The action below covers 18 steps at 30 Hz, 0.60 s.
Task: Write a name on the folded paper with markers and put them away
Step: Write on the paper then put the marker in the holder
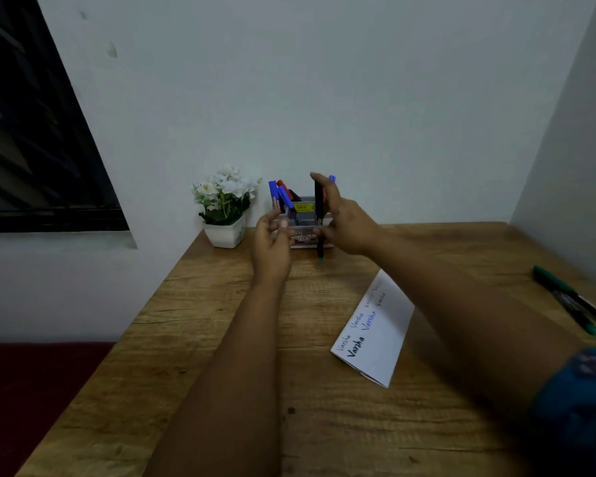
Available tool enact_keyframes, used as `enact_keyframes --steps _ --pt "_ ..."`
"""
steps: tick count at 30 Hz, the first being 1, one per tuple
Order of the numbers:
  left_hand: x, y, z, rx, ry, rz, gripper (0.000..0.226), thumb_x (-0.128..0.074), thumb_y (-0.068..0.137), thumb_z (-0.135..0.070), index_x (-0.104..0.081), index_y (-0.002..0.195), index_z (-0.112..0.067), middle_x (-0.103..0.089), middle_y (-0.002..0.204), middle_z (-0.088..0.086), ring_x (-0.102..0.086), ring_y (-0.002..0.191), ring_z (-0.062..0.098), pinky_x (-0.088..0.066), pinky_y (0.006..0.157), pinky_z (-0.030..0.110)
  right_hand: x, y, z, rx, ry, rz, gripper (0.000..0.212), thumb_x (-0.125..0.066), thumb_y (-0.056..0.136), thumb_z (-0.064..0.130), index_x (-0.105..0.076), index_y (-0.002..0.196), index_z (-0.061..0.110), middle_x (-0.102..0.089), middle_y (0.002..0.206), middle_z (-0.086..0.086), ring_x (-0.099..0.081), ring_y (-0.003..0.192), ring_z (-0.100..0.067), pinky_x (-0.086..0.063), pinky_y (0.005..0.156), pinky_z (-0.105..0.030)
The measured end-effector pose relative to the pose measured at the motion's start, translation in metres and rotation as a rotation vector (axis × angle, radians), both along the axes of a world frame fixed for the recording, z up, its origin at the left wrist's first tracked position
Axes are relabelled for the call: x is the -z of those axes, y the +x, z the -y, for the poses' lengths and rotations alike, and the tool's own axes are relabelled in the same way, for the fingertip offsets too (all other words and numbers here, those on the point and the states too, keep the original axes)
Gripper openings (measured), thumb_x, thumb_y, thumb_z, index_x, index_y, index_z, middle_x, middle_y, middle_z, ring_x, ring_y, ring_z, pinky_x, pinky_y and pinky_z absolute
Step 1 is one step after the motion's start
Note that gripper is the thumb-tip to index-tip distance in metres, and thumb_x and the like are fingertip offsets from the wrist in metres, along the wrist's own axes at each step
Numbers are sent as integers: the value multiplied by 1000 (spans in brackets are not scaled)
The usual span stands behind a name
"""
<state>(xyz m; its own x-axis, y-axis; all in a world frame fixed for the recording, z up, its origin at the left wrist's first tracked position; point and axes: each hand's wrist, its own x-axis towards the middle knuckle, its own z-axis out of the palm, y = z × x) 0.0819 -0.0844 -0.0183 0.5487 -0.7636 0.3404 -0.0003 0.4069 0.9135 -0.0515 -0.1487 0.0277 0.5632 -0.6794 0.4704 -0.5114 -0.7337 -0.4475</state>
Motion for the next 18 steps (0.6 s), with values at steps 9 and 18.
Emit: enact_keyframes --steps 9,18 --pt "26 4 19 -51 1 29 30 -52 96 -5 -49 125 -13 -59 99 -1 -59 85 4 -49 79 16 -28 28 77 130 -76 400 46 -45 96 0 -29 137 15 -63 89 -21 -66 74 -31 -56 64 -39" --pt "34 6 25 -88 37 37 31 -56 94 -7 -49 124 -12 -58 95 -3 -57 82 -1 -44 70 6 -22 62 118 109 -149 -33 41 -48 95 -1 -43 133 13 -61 109 -18 -59 93 -30 -49 80 -41"
